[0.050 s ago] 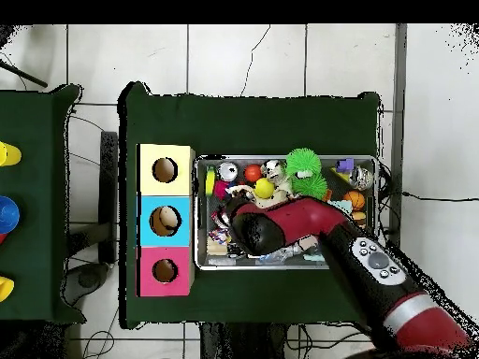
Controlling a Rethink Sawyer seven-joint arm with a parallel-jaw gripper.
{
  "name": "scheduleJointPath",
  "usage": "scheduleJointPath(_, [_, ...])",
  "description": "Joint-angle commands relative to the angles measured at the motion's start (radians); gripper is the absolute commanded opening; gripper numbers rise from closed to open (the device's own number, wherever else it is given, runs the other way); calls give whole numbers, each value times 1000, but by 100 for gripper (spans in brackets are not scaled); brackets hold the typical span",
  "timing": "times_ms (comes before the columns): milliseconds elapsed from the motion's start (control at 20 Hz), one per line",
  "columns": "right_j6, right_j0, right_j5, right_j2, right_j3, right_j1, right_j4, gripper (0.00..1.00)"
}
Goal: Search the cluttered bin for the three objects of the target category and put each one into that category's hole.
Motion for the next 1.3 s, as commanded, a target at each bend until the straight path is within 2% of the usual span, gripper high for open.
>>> scheduleJointPath(50, [246,72,-59,-161,-35,22,-6,100])
scheduleJointPath(250, [226,80,-119,-196,-46,57,8,100])
scheduleJointPath(450, [185,65,-154,-198,-67,96,1,100])
scheduleJointPath(1300, [68,43,-42,-190,-106,48,12,100])
